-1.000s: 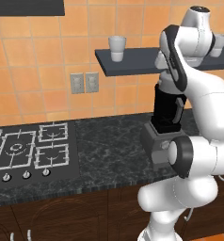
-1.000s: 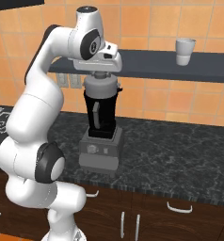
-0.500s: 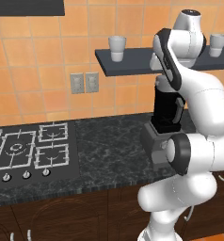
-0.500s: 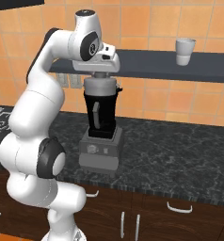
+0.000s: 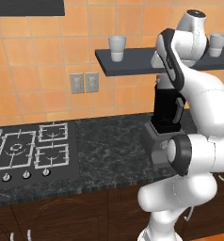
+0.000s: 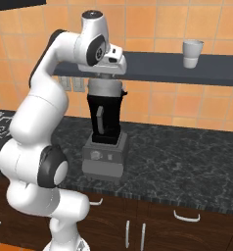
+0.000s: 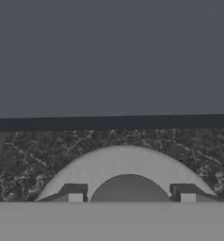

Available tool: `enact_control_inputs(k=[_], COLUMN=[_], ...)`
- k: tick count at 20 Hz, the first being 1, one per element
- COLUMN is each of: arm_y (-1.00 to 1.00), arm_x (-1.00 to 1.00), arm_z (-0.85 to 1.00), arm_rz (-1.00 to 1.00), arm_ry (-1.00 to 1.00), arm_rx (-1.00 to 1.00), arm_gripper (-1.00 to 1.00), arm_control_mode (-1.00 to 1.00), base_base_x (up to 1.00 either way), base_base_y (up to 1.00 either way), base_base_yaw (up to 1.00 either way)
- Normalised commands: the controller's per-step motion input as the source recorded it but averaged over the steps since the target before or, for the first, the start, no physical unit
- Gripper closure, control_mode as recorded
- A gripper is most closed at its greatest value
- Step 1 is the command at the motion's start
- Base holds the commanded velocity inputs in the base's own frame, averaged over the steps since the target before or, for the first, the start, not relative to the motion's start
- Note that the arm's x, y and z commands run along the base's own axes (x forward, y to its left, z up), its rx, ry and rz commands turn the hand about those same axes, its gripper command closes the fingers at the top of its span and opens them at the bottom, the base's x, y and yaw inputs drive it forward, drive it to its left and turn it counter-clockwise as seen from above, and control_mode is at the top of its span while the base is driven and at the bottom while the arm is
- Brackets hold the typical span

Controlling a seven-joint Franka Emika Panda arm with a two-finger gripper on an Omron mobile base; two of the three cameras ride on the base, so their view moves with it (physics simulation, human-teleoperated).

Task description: Close the lid blender by securely placing the lid on top.

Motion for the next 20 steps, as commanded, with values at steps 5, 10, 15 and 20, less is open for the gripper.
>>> enact_control_inputs(k=[5,10,15,20], arm_y=[0.00,0.00,0.00,-0.03], arm_x=[0.00,-0.01,-0.08,-0.17], arm_z=[-0.06,-0.34,-0.72,-0.87], arm_rz=[0.00,0.00,0.00,0.00], arm_ry=[-0.12,-0.13,-0.14,-0.14], arm_rx=[0.00,0.00,0.00,0.00], arm_gripper=[1.00,1.00,1.00,1.00], arm_control_mode=[-1.00,-1.00,-1.00,-1.00], base_base_x=[0.00,0.00,0.00,0.00], base_base_y=[0.00,0.00,0.00,0.00], base_base_yaw=[0.00,0.00,0.00,0.00])
